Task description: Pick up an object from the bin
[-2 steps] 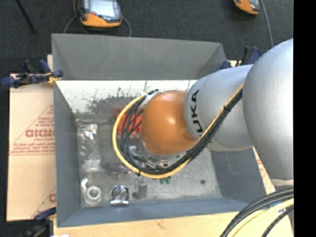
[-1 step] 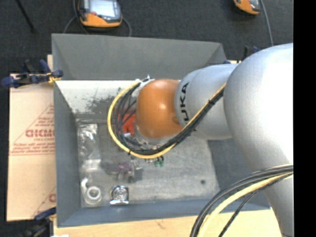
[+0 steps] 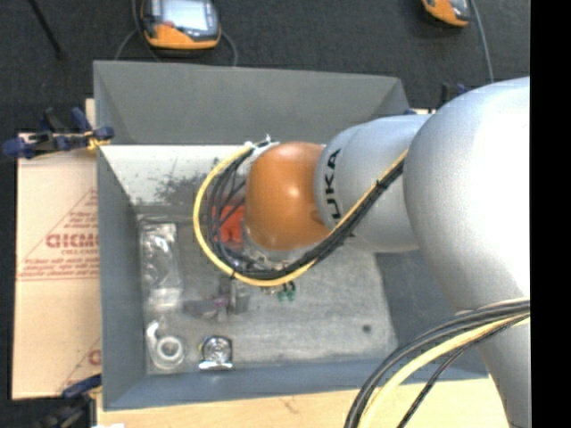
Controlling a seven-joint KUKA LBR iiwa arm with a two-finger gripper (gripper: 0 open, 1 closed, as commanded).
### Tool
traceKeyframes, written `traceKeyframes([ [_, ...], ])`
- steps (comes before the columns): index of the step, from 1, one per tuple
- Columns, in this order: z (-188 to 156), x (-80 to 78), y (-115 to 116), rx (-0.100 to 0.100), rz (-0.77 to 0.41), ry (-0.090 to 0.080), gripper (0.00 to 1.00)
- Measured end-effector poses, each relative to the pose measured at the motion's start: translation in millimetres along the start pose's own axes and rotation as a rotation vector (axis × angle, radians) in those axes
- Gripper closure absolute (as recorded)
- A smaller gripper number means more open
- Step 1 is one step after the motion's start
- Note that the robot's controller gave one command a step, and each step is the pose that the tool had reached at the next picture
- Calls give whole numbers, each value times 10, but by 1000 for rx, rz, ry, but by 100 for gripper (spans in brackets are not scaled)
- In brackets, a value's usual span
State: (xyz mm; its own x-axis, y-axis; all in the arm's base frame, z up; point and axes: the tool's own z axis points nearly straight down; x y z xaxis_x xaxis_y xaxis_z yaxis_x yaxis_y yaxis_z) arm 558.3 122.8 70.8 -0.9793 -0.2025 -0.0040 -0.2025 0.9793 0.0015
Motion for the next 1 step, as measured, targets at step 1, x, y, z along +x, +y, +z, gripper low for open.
traceKeyframes([
  [1, -1561, -150, -59, 3, -139, -10, 100],
])
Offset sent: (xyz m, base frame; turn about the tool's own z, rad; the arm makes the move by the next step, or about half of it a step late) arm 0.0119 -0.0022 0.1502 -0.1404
